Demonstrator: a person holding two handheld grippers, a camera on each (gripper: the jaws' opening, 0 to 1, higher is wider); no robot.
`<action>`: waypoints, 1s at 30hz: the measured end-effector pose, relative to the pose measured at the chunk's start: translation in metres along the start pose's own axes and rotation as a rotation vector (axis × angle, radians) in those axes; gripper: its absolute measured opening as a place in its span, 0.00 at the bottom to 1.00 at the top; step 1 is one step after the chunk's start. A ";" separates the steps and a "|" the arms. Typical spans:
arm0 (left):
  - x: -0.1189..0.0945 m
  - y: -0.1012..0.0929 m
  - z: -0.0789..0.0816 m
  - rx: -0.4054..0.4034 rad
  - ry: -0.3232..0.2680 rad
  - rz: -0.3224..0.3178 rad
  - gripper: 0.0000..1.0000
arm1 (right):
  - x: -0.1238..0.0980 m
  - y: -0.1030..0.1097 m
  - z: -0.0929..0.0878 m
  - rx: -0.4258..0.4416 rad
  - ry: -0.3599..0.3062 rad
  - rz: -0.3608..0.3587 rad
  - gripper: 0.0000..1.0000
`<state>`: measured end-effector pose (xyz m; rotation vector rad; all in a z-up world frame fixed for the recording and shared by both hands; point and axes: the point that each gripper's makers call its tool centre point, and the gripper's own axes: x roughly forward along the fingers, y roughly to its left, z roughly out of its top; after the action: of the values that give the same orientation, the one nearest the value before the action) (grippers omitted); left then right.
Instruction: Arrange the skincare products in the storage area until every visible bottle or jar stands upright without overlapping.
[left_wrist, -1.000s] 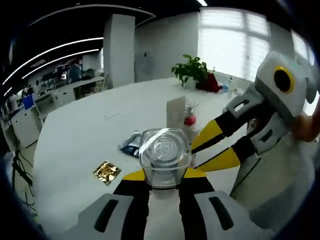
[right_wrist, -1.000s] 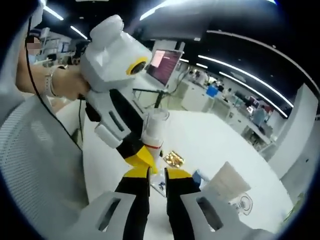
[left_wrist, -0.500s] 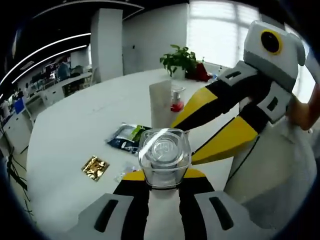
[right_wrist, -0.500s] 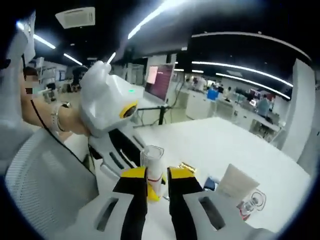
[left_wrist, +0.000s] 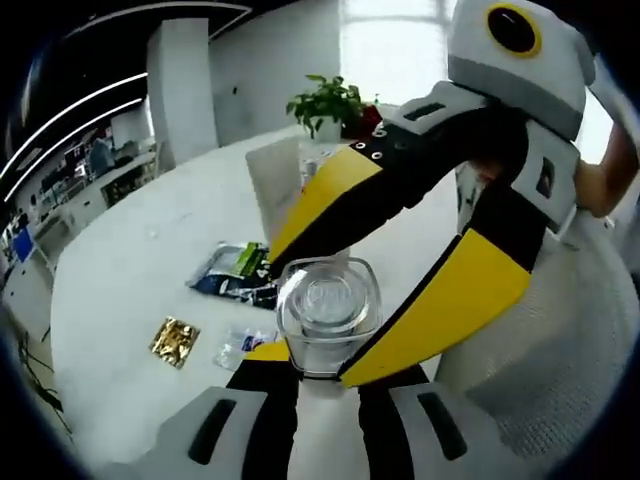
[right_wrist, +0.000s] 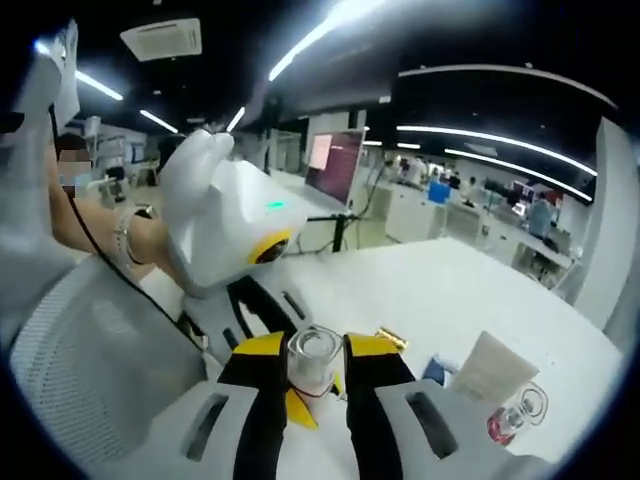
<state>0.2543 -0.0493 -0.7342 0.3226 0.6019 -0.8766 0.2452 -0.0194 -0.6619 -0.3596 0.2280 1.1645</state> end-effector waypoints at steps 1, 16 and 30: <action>-0.001 -0.001 0.000 -0.001 -0.002 -0.009 0.18 | 0.000 0.001 0.000 0.000 0.000 0.006 0.21; 0.003 -0.008 -0.009 0.071 0.023 -0.041 0.18 | 0.006 0.016 -0.008 -0.045 0.034 0.042 0.22; 0.007 -0.003 -0.009 0.026 -0.031 -0.055 0.18 | 0.007 0.006 -0.013 0.046 0.020 0.016 0.21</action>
<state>0.2518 -0.0510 -0.7451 0.3165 0.5731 -0.9415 0.2430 -0.0164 -0.6776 -0.3297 0.2753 1.1695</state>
